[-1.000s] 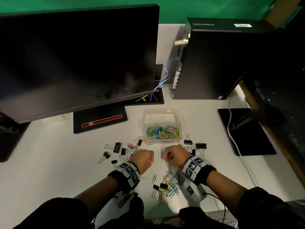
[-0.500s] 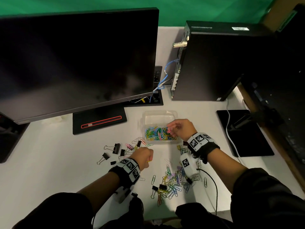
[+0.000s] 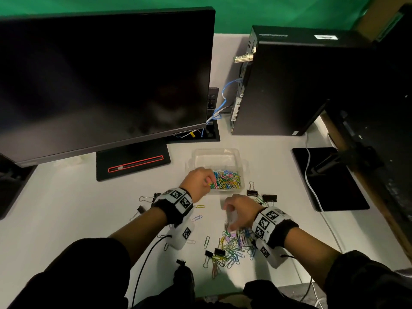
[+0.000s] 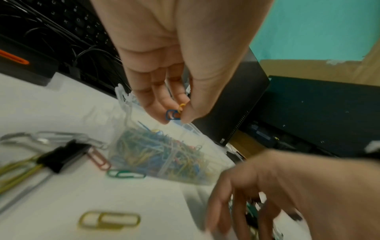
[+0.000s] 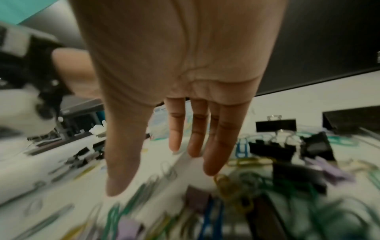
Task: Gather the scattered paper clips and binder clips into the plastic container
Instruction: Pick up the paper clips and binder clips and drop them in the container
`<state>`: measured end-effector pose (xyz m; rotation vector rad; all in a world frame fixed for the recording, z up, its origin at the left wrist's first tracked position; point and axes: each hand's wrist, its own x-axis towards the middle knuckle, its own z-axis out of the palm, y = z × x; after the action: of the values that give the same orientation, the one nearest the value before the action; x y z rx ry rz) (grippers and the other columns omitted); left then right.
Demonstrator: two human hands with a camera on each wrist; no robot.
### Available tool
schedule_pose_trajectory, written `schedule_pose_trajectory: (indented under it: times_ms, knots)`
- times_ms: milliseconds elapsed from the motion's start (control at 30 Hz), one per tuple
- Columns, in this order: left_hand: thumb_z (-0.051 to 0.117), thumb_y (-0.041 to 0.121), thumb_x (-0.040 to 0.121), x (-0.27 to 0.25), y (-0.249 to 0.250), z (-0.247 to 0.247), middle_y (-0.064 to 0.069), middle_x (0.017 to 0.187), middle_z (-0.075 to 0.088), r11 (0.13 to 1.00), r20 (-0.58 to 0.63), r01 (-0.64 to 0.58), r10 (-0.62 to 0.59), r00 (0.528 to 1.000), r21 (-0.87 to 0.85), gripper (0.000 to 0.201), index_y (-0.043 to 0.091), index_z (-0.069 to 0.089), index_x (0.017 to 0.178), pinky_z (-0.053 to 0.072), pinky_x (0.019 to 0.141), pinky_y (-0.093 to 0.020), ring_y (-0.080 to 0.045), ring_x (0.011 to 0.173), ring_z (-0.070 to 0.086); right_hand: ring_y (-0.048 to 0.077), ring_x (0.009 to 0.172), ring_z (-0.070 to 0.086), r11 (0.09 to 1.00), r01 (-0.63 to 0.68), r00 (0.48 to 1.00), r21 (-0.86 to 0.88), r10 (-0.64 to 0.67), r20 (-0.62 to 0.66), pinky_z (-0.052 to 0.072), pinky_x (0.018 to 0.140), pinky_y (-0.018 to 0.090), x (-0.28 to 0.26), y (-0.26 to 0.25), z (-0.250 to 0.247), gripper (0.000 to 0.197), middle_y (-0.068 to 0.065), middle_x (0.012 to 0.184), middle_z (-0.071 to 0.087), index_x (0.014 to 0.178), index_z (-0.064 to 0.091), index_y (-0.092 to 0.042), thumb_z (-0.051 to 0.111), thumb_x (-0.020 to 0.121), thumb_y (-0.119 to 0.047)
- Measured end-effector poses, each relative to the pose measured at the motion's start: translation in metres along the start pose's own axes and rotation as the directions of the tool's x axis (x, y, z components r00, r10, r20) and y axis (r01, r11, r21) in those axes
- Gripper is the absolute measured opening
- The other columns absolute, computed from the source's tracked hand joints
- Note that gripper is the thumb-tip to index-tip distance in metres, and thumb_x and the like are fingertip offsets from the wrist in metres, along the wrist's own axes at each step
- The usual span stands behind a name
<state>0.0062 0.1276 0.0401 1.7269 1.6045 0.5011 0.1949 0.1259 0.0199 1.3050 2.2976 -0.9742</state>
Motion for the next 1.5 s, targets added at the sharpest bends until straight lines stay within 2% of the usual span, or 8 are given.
schedule_pose_trajectory:
  times_ms: [300, 533, 633, 867, 1033, 1200, 1400, 1500]
  knots:
    - [0.045, 0.010, 0.095, 0.014, -0.004, 0.000, -0.014, 0.117, 0.059, 0.997, -0.052, 0.056, -0.053, 0.997, 0.051, 0.026, 0.008, 0.066, 0.110, 0.038, 0.091, -0.023, -0.026, 0.108, 0.057, 0.010, 0.076, 0.056, 0.993, 0.013, 1.000, 0.120, -0.015, 0.016, 0.046, 0.071, 0.022, -0.007, -0.005, 0.013, 0.022, -0.001, 0.084, 0.066, 0.091, 0.066, -0.009, 0.074, 0.072, -0.016]
    - [0.062, 0.014, 0.083, -0.032, -0.025, -0.001, -0.007, 0.105, 0.064, 0.982, 0.236, -0.054, 0.010, 0.972, 0.182, 0.023, 0.012, 0.065, 0.106, 0.042, 0.082, -0.020, -0.009, 0.083, 0.048, 0.013, 0.076, 0.064, 0.988, 0.020, 1.000, 0.153, -0.020, -0.003, 0.046, 0.064, 0.013, -0.005, -0.003, 0.010, 0.007, 0.000, 0.080, 0.069, 0.081, 0.069, -0.014, 0.064, 0.077, -0.012]
    - [0.072, 0.026, 0.076, -0.049, -0.035, 0.003, -0.007, 0.114, 0.056, 0.946, 0.366, -0.077, -0.045, 0.930, 0.314, 0.048, 0.015, 0.056, 0.119, 0.032, 0.079, -0.018, -0.012, 0.094, 0.045, 0.013, 0.079, 0.061, 0.989, 0.015, 0.999, 0.148, -0.008, -0.049, 0.045, 0.070, 0.018, 0.000, -0.001, 0.007, 0.008, 0.003, 0.088, 0.071, 0.084, 0.069, -0.012, 0.065, 0.078, -0.017]
    - [0.078, 0.049, 0.062, -0.076, -0.054, 0.024, -0.002, 0.136, 0.035, 0.845, 0.416, -0.185, -0.049, 0.908, 0.503, 0.102, 0.017, 0.026, 0.143, 0.031, 0.105, -0.030, -0.019, 0.124, 0.037, 0.011, 0.080, 0.056, 0.976, 0.048, 0.973, 0.212, 0.002, -0.231, 0.041, 0.074, 0.017, 0.013, 0.004, -0.016, 0.017, 0.000, 0.087, 0.065, 0.097, 0.069, -0.013, 0.059, 0.083, -0.011]
    - [0.075, 0.033, 0.073, -0.079, -0.063, 0.029, 0.000, 0.121, 0.046, 0.955, 0.323, -0.087, -0.009, 0.946, 0.284, 0.064, 0.017, 0.047, 0.128, 0.035, 0.094, -0.022, -0.016, 0.113, 0.045, 0.015, 0.079, 0.057, 0.929, 0.108, 0.927, 0.354, 0.035, -0.373, 0.045, 0.075, 0.022, 0.021, -0.002, -0.044, 0.017, 0.007, 0.090, 0.065, 0.097, 0.069, -0.012, 0.059, 0.084, -0.006]
    - [0.070, 0.024, 0.079, -0.074, -0.063, 0.027, 0.008, 0.093, 0.044, 0.982, 0.264, -0.021, -0.029, 0.964, 0.187, 0.033, 0.014, 0.059, 0.108, 0.030, 0.066, -0.009, 0.002, 0.072, 0.040, 0.020, 0.077, 0.058, 0.918, 0.099, 0.889, 0.384, 0.092, -0.449, 0.047, 0.072, 0.025, 0.027, -0.005, -0.055, 0.016, 0.004, 0.086, 0.063, 0.097, 0.066, -0.015, 0.061, 0.083, -0.011]
    - [0.063, 0.024, 0.084, -0.071, -0.067, 0.031, 0.018, 0.074, 0.041, 0.979, 0.250, -0.030, -0.022, 0.968, 0.202, 0.016, 0.013, 0.065, 0.096, 0.026, 0.065, -0.006, 0.001, 0.071, 0.039, 0.015, 0.076, 0.059, 0.964, 0.128, 0.952, 0.233, -0.054, -0.301, 0.048, 0.073, 0.024, 0.013, -0.007, -0.031, 0.012, 0.007, 0.085, 0.068, 0.085, 0.068, -0.008, 0.061, 0.077, -0.003]
    - [0.062, 0.022, 0.085, -0.072, -0.066, 0.033, 0.009, 0.080, 0.048, 0.978, 0.247, -0.028, -0.025, 0.969, 0.208, 0.015, 0.011, 0.065, 0.095, 0.025, 0.064, -0.005, -0.007, 0.080, 0.043, 0.016, 0.086, 0.057, 0.996, 0.057, 0.992, 0.062, -0.049, -0.116, 0.048, 0.078, 0.025, 0.003, -0.003, -0.015, 0.027, 0.005, 0.099, 0.064, 0.098, 0.064, -0.014, 0.070, 0.073, -0.017]
